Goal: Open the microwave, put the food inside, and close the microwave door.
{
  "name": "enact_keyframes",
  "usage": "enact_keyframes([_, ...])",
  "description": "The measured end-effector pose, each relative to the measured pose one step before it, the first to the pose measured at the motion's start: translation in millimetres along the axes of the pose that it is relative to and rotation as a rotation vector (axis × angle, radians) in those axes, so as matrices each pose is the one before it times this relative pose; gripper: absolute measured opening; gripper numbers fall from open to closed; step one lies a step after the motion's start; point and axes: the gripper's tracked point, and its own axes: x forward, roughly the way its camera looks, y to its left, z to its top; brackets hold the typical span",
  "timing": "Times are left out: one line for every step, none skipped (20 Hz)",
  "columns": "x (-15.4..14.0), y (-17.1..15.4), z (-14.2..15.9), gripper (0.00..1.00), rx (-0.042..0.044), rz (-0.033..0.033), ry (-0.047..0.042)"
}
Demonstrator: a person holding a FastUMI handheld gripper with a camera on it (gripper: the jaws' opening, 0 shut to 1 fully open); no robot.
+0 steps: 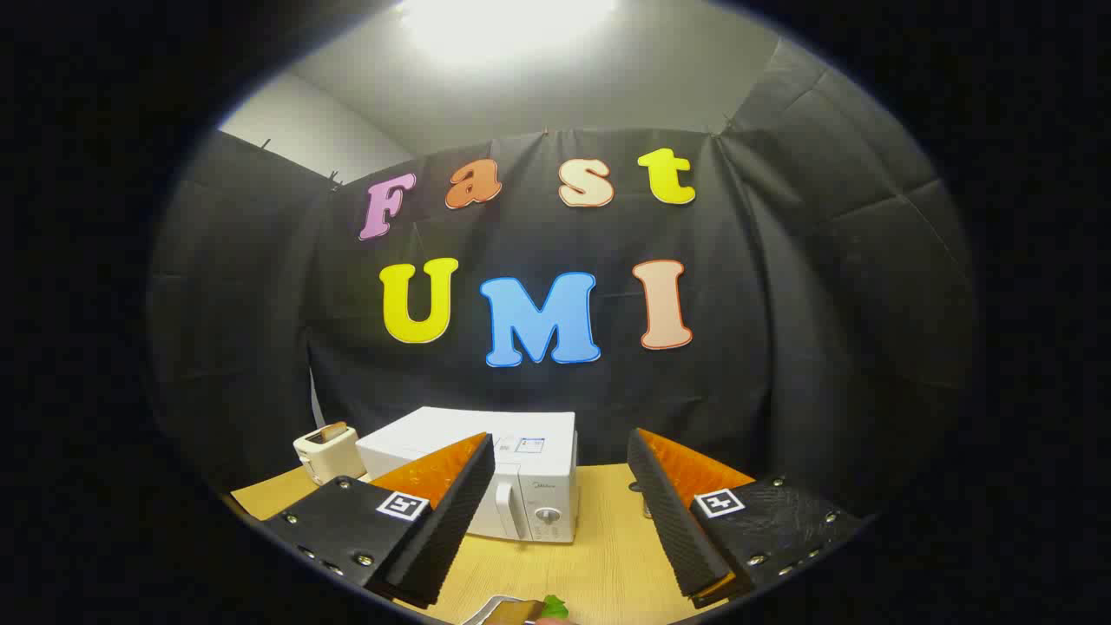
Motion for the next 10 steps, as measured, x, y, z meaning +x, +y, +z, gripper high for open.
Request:
enact_keyframes([1.04, 1.42, 1.35, 0.96, 0.0002, 0.0011, 0.00021])
enact_keyframes([1.29, 1.65, -0.91, 0.96, -0.0008, 0.00425, 0.00179])
enact_keyframes([1.01, 1.57, -1.8, 0.96, -0.00122, 0.00525, 0.00261])
enact_keyframes([0.9, 1.89, -0.37, 0.96, -0.00101, 0.00702, 0.00122])
enact_keyframes([1.79, 0.43, -2.71, 0.96, -0.00445, 0.00326, 0.00349])
enact_keyframes([1.34, -0.05, -1.13, 0.96, -0.0046, 0.00135, 0.0017])
enact_keyframes([1.01, 0.51, -1.35, 0.96, -0.00381, 0.00167, 0.00088])
enact_keyframes([1.3, 1.83, -1.17, 0.96, 0.00008, 0.00336, -0.00205])
enact_keyframes([1.85, 2.42, -2.31, 0.96, -0.0001, 0.00234, 0.00088])
enact_keyframes([2.3, 2.46, -2.87, 0.96, 0.00053, 0.0052, 0.00125])
